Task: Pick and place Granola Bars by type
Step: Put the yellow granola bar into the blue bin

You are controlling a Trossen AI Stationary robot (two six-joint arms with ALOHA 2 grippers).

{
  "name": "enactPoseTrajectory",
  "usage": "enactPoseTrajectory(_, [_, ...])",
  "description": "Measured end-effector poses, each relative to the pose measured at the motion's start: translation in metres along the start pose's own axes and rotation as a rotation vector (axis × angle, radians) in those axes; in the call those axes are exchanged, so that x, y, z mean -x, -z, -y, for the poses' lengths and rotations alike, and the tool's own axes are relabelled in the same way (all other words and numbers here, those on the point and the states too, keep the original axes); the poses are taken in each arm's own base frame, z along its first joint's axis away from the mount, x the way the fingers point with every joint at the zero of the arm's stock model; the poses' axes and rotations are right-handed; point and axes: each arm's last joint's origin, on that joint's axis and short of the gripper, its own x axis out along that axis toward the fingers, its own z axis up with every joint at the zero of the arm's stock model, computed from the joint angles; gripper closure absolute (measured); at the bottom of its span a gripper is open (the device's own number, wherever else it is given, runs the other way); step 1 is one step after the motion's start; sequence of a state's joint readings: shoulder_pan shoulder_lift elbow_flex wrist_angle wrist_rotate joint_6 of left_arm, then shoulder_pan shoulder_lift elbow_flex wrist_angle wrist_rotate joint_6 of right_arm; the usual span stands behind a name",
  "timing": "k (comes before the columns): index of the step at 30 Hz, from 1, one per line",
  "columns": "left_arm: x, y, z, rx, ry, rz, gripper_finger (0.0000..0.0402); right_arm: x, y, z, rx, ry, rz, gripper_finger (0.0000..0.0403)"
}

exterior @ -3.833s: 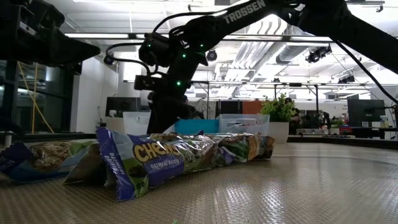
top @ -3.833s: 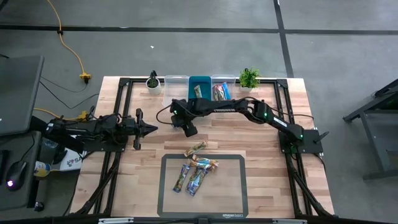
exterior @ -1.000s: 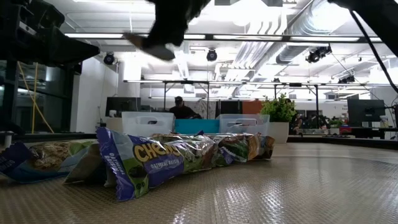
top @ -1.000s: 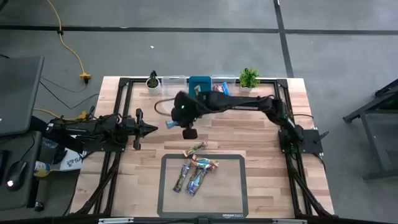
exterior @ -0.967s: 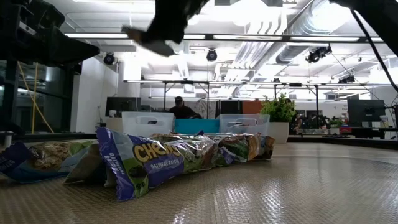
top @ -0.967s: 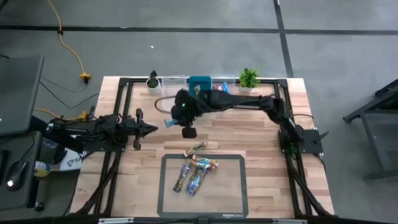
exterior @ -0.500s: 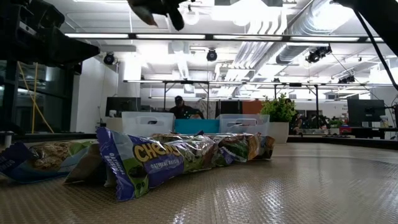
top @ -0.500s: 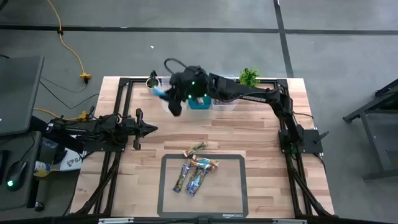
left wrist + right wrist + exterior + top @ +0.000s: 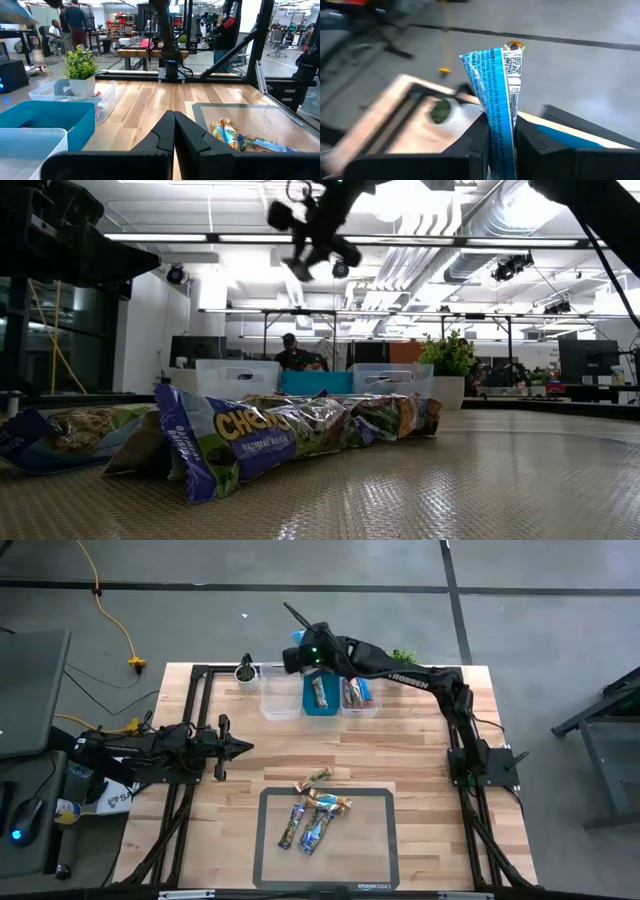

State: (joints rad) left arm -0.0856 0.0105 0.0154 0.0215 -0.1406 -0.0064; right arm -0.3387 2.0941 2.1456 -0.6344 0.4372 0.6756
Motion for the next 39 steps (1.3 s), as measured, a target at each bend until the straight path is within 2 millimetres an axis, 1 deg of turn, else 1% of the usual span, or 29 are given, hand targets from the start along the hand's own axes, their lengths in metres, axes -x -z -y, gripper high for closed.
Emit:
enactPoseTrajectory(3, [0.0, 0.0, 0.0, 0.0, 0.0, 0.0, 0.0401, -0.004, -0.001, 0.014, -0.015, 0.09, -0.029, 0.0357])
enactPoseTrajectory(7, [0.0, 0.0, 0.0, 0.0, 0.0, 0.0, 0.0401, -0.014, 0.0, 0.028, -0.064, 0.166, -0.064, 0.0357])
enactPoseTrajectory(10, [0.0, 0.0, 0.0, 0.0, 0.0, 0.0, 0.0401, -0.03, 0.007, 0.036, -0.118, 0.195, -0.099, 0.0357])
enactPoseTrajectory(16, [0.0, 0.0, 0.0, 0.0, 0.0, 0.0, 0.0401, -0.066, 0.026, 0.049, -0.209, 0.202, -0.215, 0.0357])
enactPoseTrajectory(20, [0.0, 0.0, 0.0, 0.0, 0.0, 0.0, 0.0401, -0.08, 0.037, 0.055, -0.248, 0.21, -0.271, 0.0357])
enactPoseTrajectory(25, [0.0, 0.0, 0.0, 0.0, 0.0, 0.0, 0.0401, -0.089, 0.049, 0.06, -0.291, 0.266, -0.314, 0.0357])
enactPoseTrajectory(31, [0.0, 0.0, 0.0, 0.0, 0.0, 0.0, 0.0401, -0.099, 0.064, 0.07, -0.303, 0.307, -0.441, 0.0356])
enactPoseTrajectory(39, [0.0, 0.0, 0.0, 0.0, 0.0, 0.0, 0.0401, -0.107, 0.074, 0.07, -0.373, 0.335, -0.448, 0.0357])
